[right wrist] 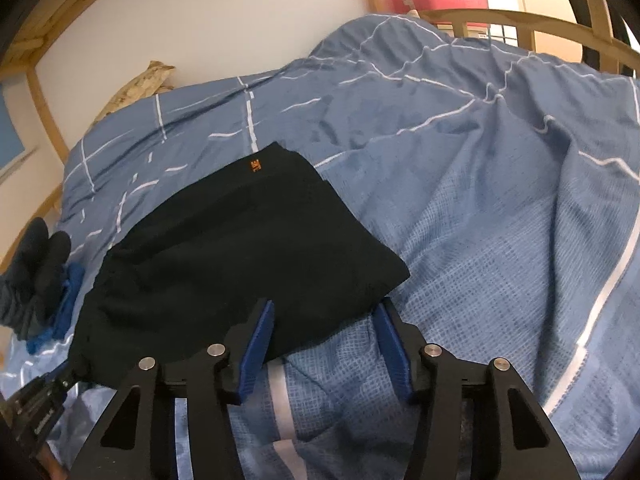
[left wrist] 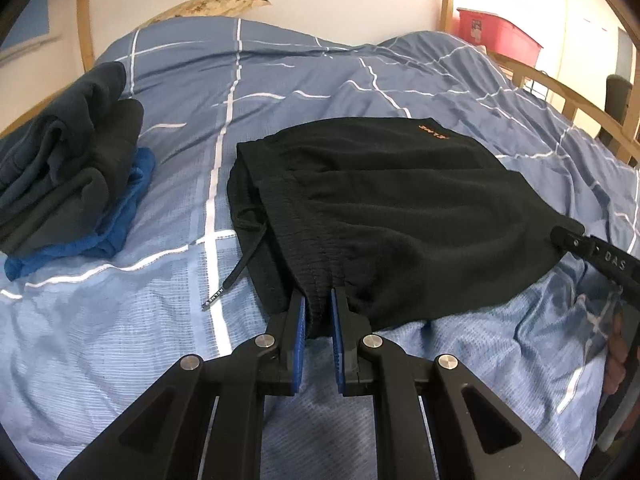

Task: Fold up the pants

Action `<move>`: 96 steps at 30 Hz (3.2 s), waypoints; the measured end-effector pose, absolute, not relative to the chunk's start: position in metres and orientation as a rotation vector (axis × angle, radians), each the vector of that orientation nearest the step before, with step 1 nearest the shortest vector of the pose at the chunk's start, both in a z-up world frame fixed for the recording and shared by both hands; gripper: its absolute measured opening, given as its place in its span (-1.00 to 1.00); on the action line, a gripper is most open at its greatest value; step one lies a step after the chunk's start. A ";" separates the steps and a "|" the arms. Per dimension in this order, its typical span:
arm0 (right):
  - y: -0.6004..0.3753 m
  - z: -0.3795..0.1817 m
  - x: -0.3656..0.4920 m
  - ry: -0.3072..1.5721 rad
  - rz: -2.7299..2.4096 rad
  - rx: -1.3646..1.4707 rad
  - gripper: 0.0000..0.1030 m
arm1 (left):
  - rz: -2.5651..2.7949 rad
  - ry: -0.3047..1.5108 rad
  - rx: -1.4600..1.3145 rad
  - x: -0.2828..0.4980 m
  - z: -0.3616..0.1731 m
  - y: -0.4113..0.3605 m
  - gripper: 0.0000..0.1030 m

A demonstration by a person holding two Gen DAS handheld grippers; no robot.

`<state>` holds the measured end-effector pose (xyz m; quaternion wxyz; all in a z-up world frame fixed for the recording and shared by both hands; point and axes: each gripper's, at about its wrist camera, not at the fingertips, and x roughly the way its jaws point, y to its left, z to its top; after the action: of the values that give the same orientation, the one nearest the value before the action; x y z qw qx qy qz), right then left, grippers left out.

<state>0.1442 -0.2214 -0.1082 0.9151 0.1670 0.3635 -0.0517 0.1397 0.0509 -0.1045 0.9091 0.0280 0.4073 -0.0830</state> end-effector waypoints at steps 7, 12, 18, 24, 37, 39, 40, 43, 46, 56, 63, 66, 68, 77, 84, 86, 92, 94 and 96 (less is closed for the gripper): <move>-0.220 -0.110 0.151 0.769 -0.089 0.346 -0.69 | -0.165 0.823 0.081 0.137 -0.094 0.053 -0.75; -0.213 -0.092 0.137 0.732 -0.079 0.320 -0.89 | -0.163 0.828 0.078 0.132 -0.088 0.058 -0.76; -0.197 -0.063 0.107 0.689 -0.084 0.239 -0.89 | -0.168 0.844 0.051 0.120 -0.084 0.068 -0.77; -0.202 -0.075 0.096 0.803 -0.083 0.312 -0.89 | -0.163 0.852 0.090 0.103 -0.080 0.067 -0.77; -0.198 -0.090 0.078 0.848 -0.112 0.292 -0.89 | -0.139 0.901 0.091 0.098 -0.098 0.073 -0.76; -0.196 -0.093 0.079 0.860 -0.111 0.285 -0.89 | -0.135 0.907 0.088 0.098 -0.102 0.073 -0.76; -0.196 -0.094 0.079 0.866 -0.113 0.283 -0.89 | -0.133 0.907 0.083 0.098 -0.104 0.074 -0.76; -0.195 -0.098 0.079 0.875 -0.116 0.283 -0.89 | -0.129 0.908 0.081 0.097 -0.107 0.073 -0.76; -0.196 -0.093 0.077 0.866 -0.109 0.290 -0.89 | -0.127 0.901 0.074 0.096 -0.100 0.072 -0.77; -0.205 -0.016 0.092 0.651 -0.066 0.297 -0.89 | -0.133 0.838 0.103 0.113 -0.043 0.062 -0.77; -0.198 0.037 0.145 0.576 -0.036 0.234 -0.89 | -0.148 0.813 0.128 0.156 0.002 0.063 -0.77; -0.194 0.050 0.174 0.587 -0.026 0.203 -0.89 | -0.159 0.846 0.118 0.183 0.011 0.065 -0.77; -0.192 0.052 0.193 0.607 -0.020 0.187 -0.89 | -0.168 0.886 0.117 0.206 0.013 0.066 -0.77; -0.185 0.032 0.292 0.748 -0.033 0.150 -0.89 | -0.164 1.012 0.086 0.288 0.000 0.071 -0.77; -0.179 -0.009 0.365 0.882 -0.033 0.139 -0.89 | -0.136 1.107 0.059 0.343 -0.033 0.078 -0.76; -0.175 -0.020 0.378 0.909 -0.034 0.136 -0.89 | -0.129 1.125 0.053 0.353 -0.041 0.080 -0.76; -0.167 -0.048 0.416 0.963 -0.031 0.127 -0.89 | -0.100 1.161 0.042 0.381 -0.064 0.086 -0.76; -0.163 -0.053 0.427 0.969 -0.029 0.121 -0.89 | -0.086 1.166 0.035 0.388 -0.070 0.088 -0.69; -0.160 -0.058 0.434 0.975 -0.023 0.116 -0.89 | -0.071 1.168 0.037 0.395 -0.075 0.090 -0.57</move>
<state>0.4338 -0.1602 -0.0576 0.8819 0.0555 0.4681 -0.0112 0.3945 0.0895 -0.0749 0.8335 0.0173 0.5512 -0.0337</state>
